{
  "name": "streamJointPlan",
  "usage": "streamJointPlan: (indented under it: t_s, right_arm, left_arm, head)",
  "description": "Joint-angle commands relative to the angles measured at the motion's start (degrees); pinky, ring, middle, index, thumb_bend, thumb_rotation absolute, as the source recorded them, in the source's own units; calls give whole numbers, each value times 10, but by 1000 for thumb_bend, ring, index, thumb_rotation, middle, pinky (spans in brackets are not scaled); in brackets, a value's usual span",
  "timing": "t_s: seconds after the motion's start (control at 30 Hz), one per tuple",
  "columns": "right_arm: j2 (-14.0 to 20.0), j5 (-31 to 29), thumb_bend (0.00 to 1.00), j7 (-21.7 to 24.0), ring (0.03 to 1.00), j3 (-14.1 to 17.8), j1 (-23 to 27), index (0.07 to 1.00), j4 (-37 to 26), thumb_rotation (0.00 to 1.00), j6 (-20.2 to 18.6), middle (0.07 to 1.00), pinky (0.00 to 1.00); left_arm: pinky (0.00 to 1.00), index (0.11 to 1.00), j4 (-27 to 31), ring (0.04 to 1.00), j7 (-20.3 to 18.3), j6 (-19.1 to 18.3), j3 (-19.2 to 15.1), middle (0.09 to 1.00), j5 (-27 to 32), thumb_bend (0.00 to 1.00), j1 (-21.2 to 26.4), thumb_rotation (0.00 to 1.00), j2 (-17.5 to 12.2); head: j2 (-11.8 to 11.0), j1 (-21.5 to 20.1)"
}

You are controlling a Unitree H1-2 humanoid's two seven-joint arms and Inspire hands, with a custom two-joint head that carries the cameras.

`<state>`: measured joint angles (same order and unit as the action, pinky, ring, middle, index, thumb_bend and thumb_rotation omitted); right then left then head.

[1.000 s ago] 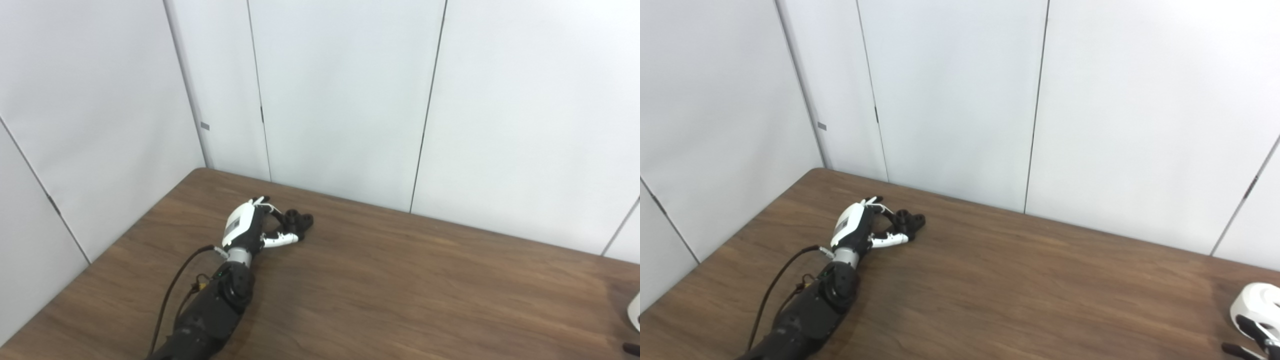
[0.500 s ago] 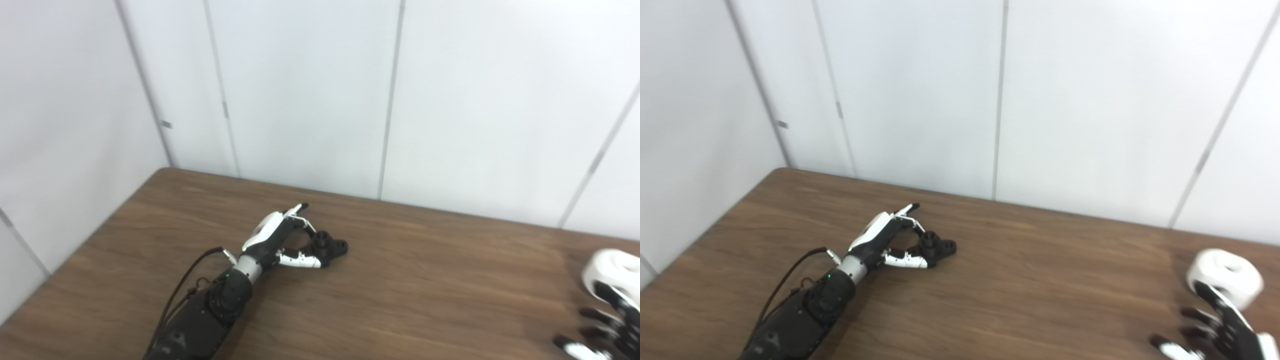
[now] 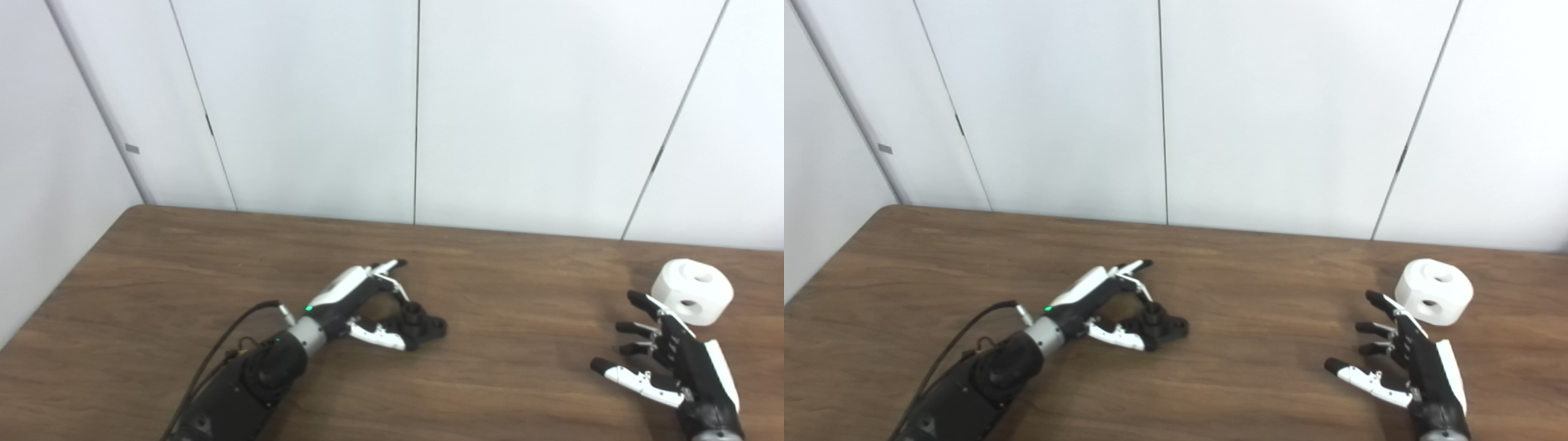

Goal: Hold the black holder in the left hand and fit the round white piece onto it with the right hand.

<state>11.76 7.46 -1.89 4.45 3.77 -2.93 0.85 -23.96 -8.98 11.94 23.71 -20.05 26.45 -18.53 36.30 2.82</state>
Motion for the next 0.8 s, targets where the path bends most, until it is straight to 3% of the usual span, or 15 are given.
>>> streamJointPlan:
  t_s: [0.0,0.27,0.5,0.53,0.6,0.77]
  right_arm:
    - [2,7,646,-5,711,1,15,829,-25,97,20,879,538]
    - [-8,-5,642,2,731,2,11,836,-48,131,-7,880,561]
    - [-14,-7,645,6,725,3,3,845,-126,192,-56,867,583]
    - [-13,-8,654,7,726,5,2,841,-137,199,-61,859,610]
    - [-7,-5,659,9,724,7,0,837,-159,213,-66,852,627]
    - [27,7,648,31,729,11,1,833,-210,231,-83,856,589]
  left_arm:
    - [1000,481,-13,1000,-62,-5,38,992,-12,524,-12,64,23]
    - [1000,481,-46,1000,-55,-8,67,992,-29,524,-9,63,64]
    - [1000,480,-84,1000,-24,3,75,984,-61,524,-2,64,77]
    - [1000,480,-89,1000,-21,3,76,982,-64,524,-1,64,78]
    - [1000,480,-98,1000,-16,5,76,980,-68,524,1,64,79]
    - [1000,481,-118,1000,-6,16,78,976,-79,524,5,64,77]
  head:
    - [1,-2]
    - [6,-23]
    - [14,-50]
    - [15,-72]
    - [15,-72]
    - [10,-140]
